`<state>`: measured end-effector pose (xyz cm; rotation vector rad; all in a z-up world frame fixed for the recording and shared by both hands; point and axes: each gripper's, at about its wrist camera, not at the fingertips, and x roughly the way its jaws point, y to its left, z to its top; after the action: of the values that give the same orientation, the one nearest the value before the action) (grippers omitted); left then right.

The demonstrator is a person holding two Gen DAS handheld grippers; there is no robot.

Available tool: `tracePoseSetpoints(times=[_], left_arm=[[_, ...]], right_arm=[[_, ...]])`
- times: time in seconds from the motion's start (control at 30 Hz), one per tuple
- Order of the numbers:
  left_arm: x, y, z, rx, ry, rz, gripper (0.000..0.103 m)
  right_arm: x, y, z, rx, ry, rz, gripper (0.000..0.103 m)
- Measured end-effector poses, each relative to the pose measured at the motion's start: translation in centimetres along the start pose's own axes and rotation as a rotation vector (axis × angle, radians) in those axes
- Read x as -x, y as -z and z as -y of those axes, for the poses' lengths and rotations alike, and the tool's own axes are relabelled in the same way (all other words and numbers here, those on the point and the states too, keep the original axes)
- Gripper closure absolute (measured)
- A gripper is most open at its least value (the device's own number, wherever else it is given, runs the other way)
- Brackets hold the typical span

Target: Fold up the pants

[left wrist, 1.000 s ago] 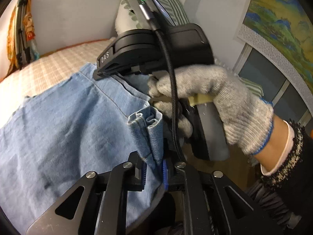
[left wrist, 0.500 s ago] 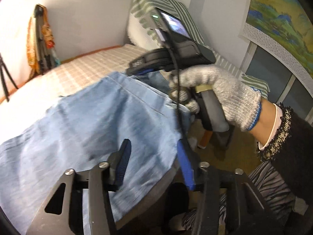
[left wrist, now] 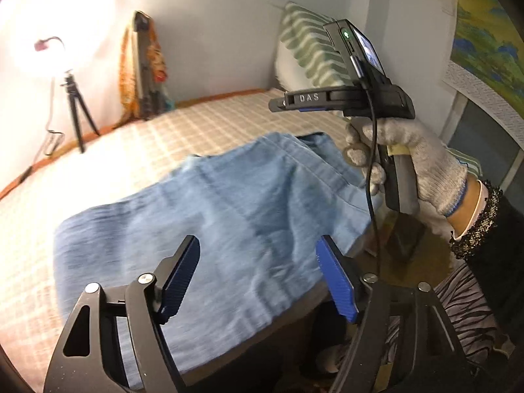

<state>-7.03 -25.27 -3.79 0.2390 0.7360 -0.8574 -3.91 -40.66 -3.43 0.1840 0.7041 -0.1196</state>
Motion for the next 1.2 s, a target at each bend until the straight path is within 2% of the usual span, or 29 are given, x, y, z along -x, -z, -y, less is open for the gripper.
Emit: tracePoseSetpoints(times=[0.07,0.37,0.5,0.87,0.97,1.03,1.1,1.2], left_arm=[[0.6,0.3,-0.5,0.008,-0.013,0.008,0.028],[3.0,1.1,-3.1,0.048,-0.060,0.021,0.028],[3.7,1.8,-4.4,0.071,-0.103,0.022,0.028],[5.0,4.0,-8.4,0.138,-0.154,0.018,0.028],[5.1,4.6,-10.1,0.168,-0.171,0.004,0.028],[5.1,5.0,-11.2,0.188,-0.177,-0.006,0.028],[5.1,5.5,-12.4,0.214,-0.179,-0.013,0.028],[5.1,6.4,-14.1,0.252,-0.183,-0.013,0.028]], right_arm=[[0.0,-0.1,-1.4,0.022,-0.024,0.009,0.034],[0.0,-0.5,-7.7,0.100,-0.147,0.050,0.029],[-0.3,-0.9,-10.5,0.136,-0.213,0.046,0.019],[-3.1,-0.5,-18.1,0.225,-0.356,-0.040,0.021],[-4.1,0.1,-20.1,0.246,-0.381,-0.072,0.033],[-4.8,0.7,-21.5,0.264,-0.393,-0.103,0.055],[-5.8,1.2,-22.9,0.283,-0.409,-0.136,0.063],[-7.2,2.1,-24.9,0.314,-0.433,-0.178,0.068]])
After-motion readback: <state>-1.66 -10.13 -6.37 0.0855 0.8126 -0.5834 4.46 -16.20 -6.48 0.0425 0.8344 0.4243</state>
